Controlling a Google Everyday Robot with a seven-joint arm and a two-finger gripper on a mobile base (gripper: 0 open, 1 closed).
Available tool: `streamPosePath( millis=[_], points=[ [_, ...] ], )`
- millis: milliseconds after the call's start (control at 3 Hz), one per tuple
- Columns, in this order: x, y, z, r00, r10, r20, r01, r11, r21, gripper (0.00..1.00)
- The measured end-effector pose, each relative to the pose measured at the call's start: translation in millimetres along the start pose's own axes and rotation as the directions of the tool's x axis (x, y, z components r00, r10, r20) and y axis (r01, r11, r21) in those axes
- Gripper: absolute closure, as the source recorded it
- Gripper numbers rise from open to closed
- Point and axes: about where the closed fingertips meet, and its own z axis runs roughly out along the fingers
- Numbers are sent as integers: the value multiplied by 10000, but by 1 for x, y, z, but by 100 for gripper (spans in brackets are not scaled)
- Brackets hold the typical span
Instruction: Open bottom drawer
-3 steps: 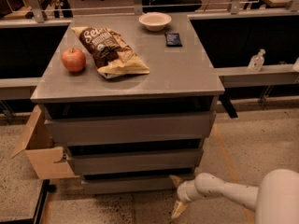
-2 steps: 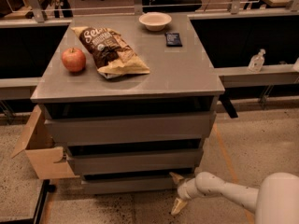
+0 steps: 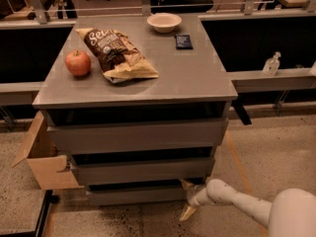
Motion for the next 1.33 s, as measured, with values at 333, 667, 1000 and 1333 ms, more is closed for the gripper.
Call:
streamPosePath(
  millis=[333, 667, 1000, 1333],
  points=[
    [0, -12, 8, 9997, -128, 188, 126, 9999, 111, 0],
    [0, -22, 18, 9992, -196, 360, 191, 9997, 124, 0],
    [-1, -29, 33, 9985, -142, 528, 144, 9999, -40, 2],
    [-2, -31, 45, 9976, -85, 689, 101, 9997, -227, 26]
  ],
)
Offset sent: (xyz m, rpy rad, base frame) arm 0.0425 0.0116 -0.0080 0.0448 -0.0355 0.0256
